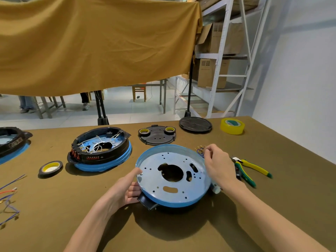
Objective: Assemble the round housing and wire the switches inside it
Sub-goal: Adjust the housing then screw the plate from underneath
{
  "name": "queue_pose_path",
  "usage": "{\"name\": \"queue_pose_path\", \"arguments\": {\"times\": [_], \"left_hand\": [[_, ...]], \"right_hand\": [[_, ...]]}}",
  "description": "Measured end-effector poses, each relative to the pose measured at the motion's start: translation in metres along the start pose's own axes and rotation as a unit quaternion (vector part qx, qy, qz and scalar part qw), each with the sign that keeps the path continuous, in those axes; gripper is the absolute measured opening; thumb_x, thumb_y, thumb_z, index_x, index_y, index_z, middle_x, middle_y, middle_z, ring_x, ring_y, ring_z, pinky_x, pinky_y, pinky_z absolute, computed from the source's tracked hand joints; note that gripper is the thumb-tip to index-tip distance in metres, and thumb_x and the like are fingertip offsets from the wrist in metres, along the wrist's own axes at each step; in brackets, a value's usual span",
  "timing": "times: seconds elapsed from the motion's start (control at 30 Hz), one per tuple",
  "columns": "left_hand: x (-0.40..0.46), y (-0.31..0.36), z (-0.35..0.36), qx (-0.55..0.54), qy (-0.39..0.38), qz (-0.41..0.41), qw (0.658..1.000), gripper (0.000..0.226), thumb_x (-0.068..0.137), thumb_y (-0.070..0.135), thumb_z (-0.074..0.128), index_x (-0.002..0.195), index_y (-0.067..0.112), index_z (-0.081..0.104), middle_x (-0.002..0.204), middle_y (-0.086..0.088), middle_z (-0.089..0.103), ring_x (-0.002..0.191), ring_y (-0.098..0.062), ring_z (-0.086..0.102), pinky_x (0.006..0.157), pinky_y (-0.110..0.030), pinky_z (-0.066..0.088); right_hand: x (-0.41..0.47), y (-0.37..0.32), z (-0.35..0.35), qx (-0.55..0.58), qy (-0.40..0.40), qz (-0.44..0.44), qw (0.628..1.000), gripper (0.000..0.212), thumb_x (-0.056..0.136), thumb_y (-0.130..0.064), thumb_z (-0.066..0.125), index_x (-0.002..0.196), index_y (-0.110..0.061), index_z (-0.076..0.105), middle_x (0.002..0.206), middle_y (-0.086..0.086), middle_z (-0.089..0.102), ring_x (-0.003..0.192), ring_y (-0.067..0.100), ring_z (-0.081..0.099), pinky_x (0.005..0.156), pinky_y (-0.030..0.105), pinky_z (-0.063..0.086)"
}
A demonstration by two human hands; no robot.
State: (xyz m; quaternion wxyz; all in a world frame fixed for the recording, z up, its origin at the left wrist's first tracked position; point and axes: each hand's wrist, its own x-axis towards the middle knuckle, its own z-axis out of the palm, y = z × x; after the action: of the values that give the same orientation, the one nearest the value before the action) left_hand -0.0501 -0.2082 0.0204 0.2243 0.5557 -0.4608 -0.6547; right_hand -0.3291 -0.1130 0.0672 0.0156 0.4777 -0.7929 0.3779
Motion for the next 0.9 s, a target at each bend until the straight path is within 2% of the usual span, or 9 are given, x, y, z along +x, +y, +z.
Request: {"name": "queue_pose_path", "arguments": {"times": [0.13, 0.27, 0.33, 0.43, 0.5, 0.57, 0.67, 0.73, 0.9], "left_hand": [[-0.002, 0.001, 0.0, -0.019, 0.007, -0.001, 1.0, 0.058, 0.089, 0.053, 0.067, 0.112, 0.001, 0.058, 0.11, -0.02, 0.069, 0.097, -0.028, 0.067, 0.068, -0.035, 0.057], [0.001, -0.003, -0.004, -0.029, 0.021, 0.019, 0.999, 0.063, 0.086, 0.057, 0.068, 0.114, 0.001, 0.061, 0.115, -0.025, 0.068, 0.1, -0.031, 0.067, 0.077, -0.039, 0.06], [0.001, -0.005, -0.006, -0.031, 0.022, 0.019, 0.999, 0.066, 0.083, 0.059, 0.07, 0.116, 0.002, 0.06, 0.117, -0.025, 0.068, 0.104, -0.032, 0.067, 0.079, -0.039, 0.059], [0.003, -0.006, -0.009, -0.041, 0.018, 0.016, 0.999, 0.07, 0.079, 0.059, 0.075, 0.116, 0.001, 0.059, 0.116, -0.025, 0.068, 0.108, -0.035, 0.067, 0.071, -0.038, 0.059], [0.003, -0.005, -0.011, -0.052, 0.007, 0.012, 0.999, 0.077, 0.07, 0.059, 0.08, 0.115, 0.0, 0.059, 0.113, -0.026, 0.071, 0.105, -0.035, 0.07, 0.064, -0.035, 0.06], [0.004, -0.004, -0.017, -0.065, -0.01, 0.004, 0.998, 0.087, 0.058, 0.058, 0.086, 0.114, -0.002, 0.059, 0.098, -0.024, 0.077, 0.086, -0.03, 0.077, 0.057, -0.032, 0.06], [0.007, -0.003, -0.022, -0.066, -0.041, -0.003, 0.997, 0.095, 0.057, 0.063, 0.086, 0.117, -0.005, 0.059, 0.081, -0.018, 0.078, 0.065, -0.023, 0.076, 0.056, -0.031, 0.06], [0.008, -0.003, -0.022, -0.06, -0.058, -0.003, 0.996, 0.095, 0.062, 0.07, 0.08, 0.118, -0.005, 0.06, 0.09, -0.018, 0.079, 0.073, -0.024, 0.078, 0.059, -0.031, 0.061], [0.008, -0.003, -0.023, -0.055, -0.08, -0.003, 0.995, 0.101, 0.066, 0.079, 0.069, 0.118, -0.008, 0.062, 0.108, -0.022, 0.076, 0.1, -0.031, 0.076, 0.073, -0.035, 0.062]], "right_hand": [[-0.01, 0.034, -0.004, -0.124, -0.11, 0.064, 0.984, 0.021, 0.103, -0.031, 0.047, 0.115, -0.017, 0.058, 0.111, 0.006, 0.066, 0.099, 0.029, 0.064, 0.081, 0.041, 0.053], [-0.023, 0.04, 0.006, -0.175, -0.215, 0.043, 0.96, 0.029, 0.097, -0.044, 0.056, 0.106, -0.016, 0.057, 0.107, 0.005, 0.061, 0.094, 0.024, 0.061, 0.072, 0.035, 0.05], [-0.027, 0.039, 0.01, -0.213, -0.204, 0.004, 0.956, 0.024, 0.095, -0.038, 0.059, 0.097, -0.015, 0.057, 0.102, 0.007, 0.061, 0.092, 0.026, 0.061, 0.072, 0.035, 0.051], [-0.026, 0.037, 0.005, -0.24, -0.13, -0.021, 0.962, 0.022, 0.098, -0.034, 0.054, 0.103, -0.013, 0.059, 0.107, 0.008, 0.059, 0.102, 0.028, 0.06, 0.082, 0.037, 0.048], [-0.022, 0.034, -0.006, -0.186, -0.073, 0.003, 0.98, 0.021, 0.1, -0.034, 0.052, 0.101, -0.014, 0.059, 0.1, 0.005, 0.056, 0.096, 0.026, 0.062, 0.075, 0.037, 0.047], [-0.016, 0.031, -0.021, -0.069, -0.041, 0.045, 0.996, 0.017, 0.099, -0.032, 0.055, 0.097, -0.016, 0.059, 0.093, 0.001, 0.063, 0.081, 0.021, 0.064, 0.067, 0.037, 0.05], [-0.011, 0.018, -0.041, 0.109, -0.033, 0.055, 0.992, 0.009, 0.096, -0.029, 0.061, 0.096, -0.021, 0.064, 0.085, -0.002, 0.069, 0.076, 0.022, 0.069, 0.07, 0.046, 0.06], [-0.01, 0.002, -0.05, 0.168, -0.051, 0.031, 0.984, 0.004, 0.092, -0.028, 0.067, 0.093, -0.024, 0.067, 0.082, -0.003, 0.069, 0.076, 0.02, 0.068, 0.066, 0.043, 0.061], [-0.004, -0.039, -0.054, 0.242, -0.107, -0.049, 0.963, 0.005, 0.085, -0.022, 0.077, 0.088, -0.02, 0.072, 0.07, -0.005, 0.072, 0.053, 0.001, 0.061, 0.046, 0.015, 0.044]]}}
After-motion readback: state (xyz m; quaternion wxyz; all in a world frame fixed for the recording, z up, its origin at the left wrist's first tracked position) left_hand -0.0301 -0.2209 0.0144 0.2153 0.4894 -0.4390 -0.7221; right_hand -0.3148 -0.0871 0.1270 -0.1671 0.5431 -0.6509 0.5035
